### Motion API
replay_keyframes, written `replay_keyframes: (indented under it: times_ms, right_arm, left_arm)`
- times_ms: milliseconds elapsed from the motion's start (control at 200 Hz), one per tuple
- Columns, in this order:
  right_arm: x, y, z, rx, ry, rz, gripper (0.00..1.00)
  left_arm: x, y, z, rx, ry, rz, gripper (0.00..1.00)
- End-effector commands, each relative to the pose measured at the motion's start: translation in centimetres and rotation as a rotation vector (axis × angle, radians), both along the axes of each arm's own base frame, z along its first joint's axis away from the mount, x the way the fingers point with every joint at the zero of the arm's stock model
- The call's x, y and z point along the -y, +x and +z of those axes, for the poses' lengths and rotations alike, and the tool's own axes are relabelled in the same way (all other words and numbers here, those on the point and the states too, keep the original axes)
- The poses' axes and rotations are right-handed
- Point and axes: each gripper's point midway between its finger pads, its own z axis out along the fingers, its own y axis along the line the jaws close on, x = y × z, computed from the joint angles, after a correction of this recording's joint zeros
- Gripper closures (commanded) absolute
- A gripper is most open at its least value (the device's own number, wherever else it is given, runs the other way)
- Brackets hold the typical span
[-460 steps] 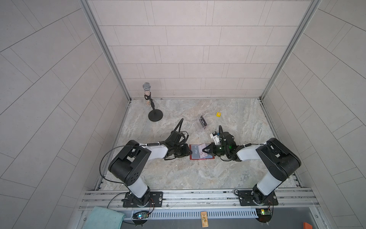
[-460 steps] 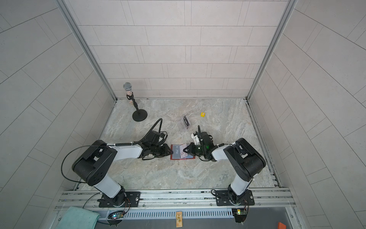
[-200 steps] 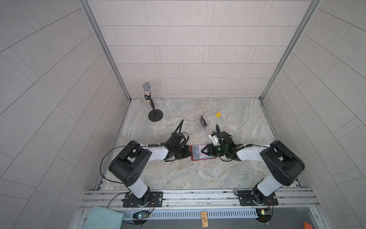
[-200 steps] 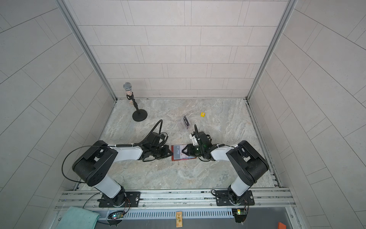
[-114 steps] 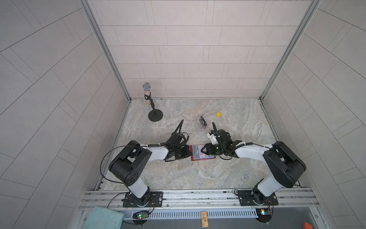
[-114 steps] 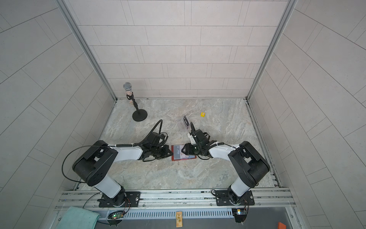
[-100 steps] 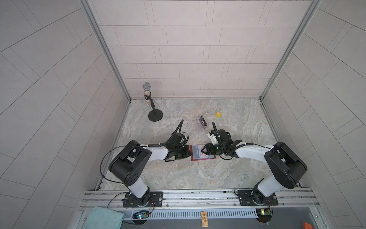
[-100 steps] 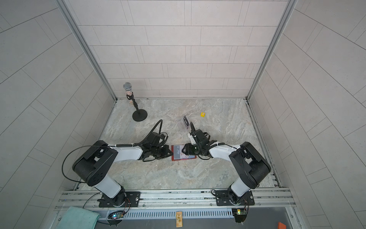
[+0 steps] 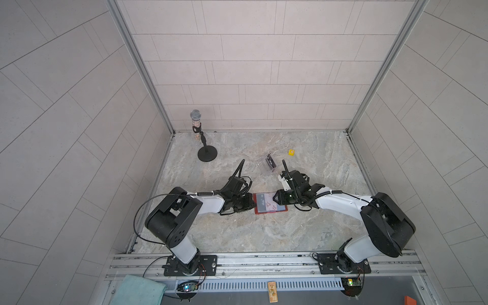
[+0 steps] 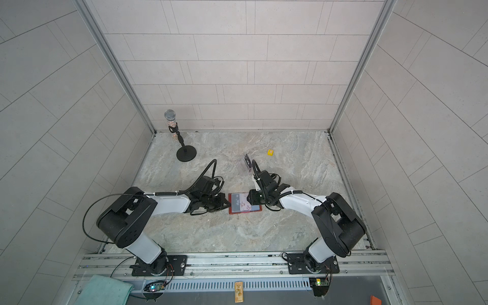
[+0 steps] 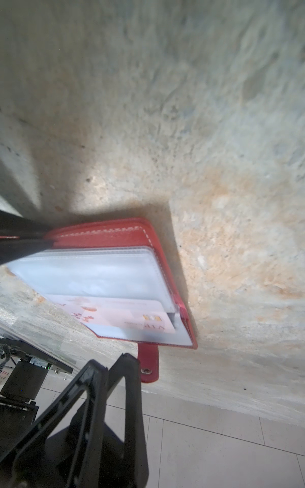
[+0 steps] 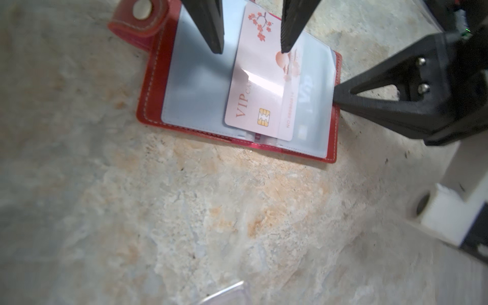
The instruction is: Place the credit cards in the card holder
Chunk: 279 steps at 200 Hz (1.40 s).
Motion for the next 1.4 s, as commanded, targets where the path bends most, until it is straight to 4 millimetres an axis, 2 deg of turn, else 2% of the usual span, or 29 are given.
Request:
replay_keyframes:
  times_ms: [0, 80, 210, 616, 981, 1391]
  right_arm:
    - [1.2, -0.1, -0.8, 0.002, -0.132, 0.001, 0.78]
    - [1.6, 0.0, -1.2, 0.0, -0.185, -0.005, 0.87]
    - [1.8, -0.2, -1.9, -0.014, -0.244, 0.004, 0.9]
    - [2.1, -0.3, -3.2, -0.03, -0.335, 0.007, 0.92]
    - [0.5, -0.7, -4.2, -0.071, -0.263, 0.032, 0.93]
    - [-1.4, -0.8, -4.1, -0.085, -0.154, 0.054, 0.94]
  left_arm:
    - [-0.3, -0.7, -0.9, -0.026, 0.025, 0.0, 1.0]
    - [-0.3, -0.7, -0.9, -0.027, 0.026, 0.0, 1.0]
    - [-0.3, -0.7, -0.9, -0.03, 0.026, -0.001, 1.0]
    - [-0.4, -0.7, -0.9, -0.029, 0.026, 0.0, 1.0]
    - [-0.3, -0.7, -0.9, -0.029, 0.022, -0.003, 1.0]
    - [-0.2, -0.7, -0.7, -0.027, 0.018, -0.005, 1.0]
